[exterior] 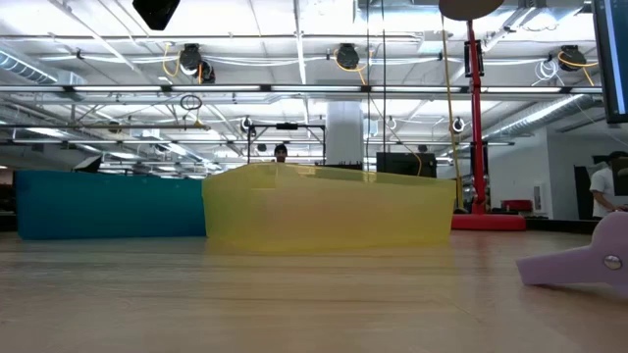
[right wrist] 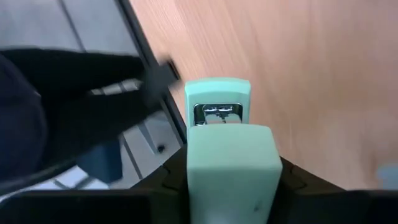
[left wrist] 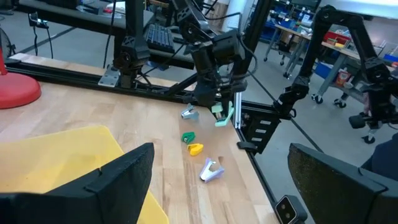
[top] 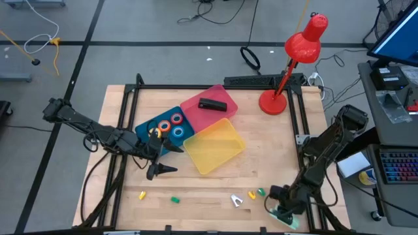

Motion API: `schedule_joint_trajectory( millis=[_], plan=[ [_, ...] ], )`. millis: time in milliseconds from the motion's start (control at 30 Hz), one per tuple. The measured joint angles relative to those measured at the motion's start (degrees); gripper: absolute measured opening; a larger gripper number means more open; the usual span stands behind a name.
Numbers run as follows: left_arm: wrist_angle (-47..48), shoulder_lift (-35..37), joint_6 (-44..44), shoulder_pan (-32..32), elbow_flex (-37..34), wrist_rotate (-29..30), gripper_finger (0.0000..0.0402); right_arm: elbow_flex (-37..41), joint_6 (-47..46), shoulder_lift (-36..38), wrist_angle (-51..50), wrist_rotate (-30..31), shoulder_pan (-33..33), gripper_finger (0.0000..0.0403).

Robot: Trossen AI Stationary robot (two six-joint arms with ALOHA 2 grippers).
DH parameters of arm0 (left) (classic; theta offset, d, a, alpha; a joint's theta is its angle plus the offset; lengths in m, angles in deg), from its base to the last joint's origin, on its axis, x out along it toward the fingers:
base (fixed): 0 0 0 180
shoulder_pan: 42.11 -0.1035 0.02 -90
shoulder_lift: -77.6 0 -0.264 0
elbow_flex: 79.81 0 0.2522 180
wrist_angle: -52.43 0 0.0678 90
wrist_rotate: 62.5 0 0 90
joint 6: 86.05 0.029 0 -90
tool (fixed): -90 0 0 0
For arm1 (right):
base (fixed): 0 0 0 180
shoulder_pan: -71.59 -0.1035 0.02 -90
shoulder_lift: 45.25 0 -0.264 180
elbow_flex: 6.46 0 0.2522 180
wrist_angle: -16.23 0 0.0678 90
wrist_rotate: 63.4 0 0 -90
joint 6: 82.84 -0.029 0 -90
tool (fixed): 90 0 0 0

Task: Pick and place Stapler, Stapler remover, tape
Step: Put the light blue stapler into the pink bin

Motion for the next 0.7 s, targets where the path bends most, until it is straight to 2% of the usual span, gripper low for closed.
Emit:
schedule_joint_trajectory(
  millis=[133,367,700],
  plan=[
    [-0.2,0.0,-0.4,0.0,0.0,0.0,0.0367,0.0,6.4,3.6,0.0,2.8,4.3,0.0106],
    [-0.4,0.0,-1.5,0.0,0.0,0.0,0.0367,0.0,19.1,9.3,0.0,3.0,14.2,0.011],
    [-2.6,0.0,-1.8,0.0,0.0,0.0,0.0367,-0.1,42.5,15.7,0.1,2.7,32.4,0.0109]
  ],
)
